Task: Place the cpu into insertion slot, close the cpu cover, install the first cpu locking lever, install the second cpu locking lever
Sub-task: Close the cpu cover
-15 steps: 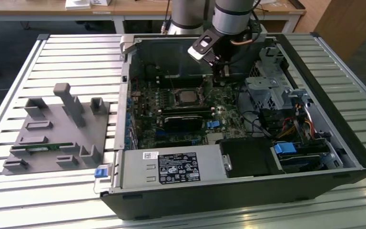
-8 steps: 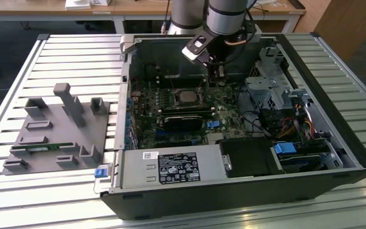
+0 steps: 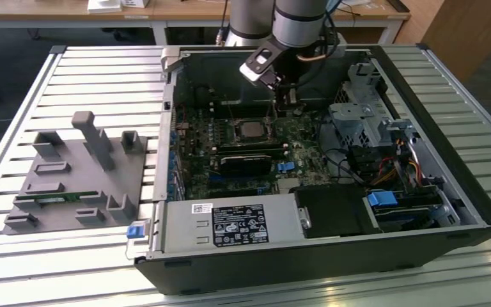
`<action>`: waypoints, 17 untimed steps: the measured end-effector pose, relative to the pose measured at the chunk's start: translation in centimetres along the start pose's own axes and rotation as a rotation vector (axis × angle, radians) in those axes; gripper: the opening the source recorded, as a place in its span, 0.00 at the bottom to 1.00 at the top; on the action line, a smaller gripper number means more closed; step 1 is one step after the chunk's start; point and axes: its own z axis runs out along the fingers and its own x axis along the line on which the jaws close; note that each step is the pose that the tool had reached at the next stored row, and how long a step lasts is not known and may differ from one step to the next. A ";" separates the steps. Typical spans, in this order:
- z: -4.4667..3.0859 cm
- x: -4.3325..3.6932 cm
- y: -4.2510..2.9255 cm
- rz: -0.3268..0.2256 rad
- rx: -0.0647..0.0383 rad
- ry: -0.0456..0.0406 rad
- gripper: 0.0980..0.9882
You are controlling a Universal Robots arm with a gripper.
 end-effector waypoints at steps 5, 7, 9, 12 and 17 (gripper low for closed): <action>0.06 0.00 -0.29 0.000 0.000 0.0000 0.01; 0.08 0.00 -0.39 0.000 0.000 0.0000 0.01; 0.10 0.00 -0.46 0.000 0.000 0.0000 0.01; 0.12 0.00 -0.54 0.000 0.000 0.0001 0.01; 0.18 0.00 -0.74 0.000 0.000 0.0003 0.01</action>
